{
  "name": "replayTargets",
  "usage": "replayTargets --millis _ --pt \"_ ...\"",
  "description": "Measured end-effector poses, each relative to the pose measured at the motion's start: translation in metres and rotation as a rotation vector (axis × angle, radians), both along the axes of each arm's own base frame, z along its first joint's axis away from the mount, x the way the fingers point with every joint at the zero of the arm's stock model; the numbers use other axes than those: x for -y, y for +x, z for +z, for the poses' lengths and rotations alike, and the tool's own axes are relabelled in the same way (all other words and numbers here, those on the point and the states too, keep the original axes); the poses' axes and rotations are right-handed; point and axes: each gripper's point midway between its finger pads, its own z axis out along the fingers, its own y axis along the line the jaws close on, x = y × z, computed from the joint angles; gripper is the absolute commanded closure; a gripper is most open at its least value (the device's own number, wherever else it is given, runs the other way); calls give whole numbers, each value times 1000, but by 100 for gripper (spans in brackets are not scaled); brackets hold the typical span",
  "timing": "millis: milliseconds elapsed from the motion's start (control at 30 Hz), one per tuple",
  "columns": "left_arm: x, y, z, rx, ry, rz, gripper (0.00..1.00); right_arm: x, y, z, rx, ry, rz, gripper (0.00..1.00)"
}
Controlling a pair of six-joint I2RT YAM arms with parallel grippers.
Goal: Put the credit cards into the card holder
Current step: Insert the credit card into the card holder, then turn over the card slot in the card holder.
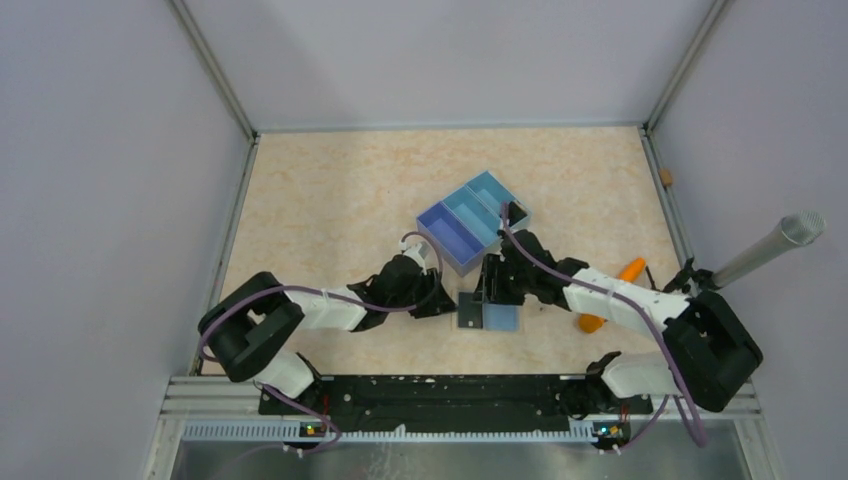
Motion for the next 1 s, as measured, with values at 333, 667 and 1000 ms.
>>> replayTargets --millis 333,667,1000 --pt "-6 -2 1 2 25 0 58 46 9 9 28 -48 -127 53" --pt "-6 -3 0 0 27 0 59 57 -11 -14 -44 -80 -120 60" --pt "-6 -3 0 0 27 -2 59 62 -12 -19 -46 -99 -136 60"
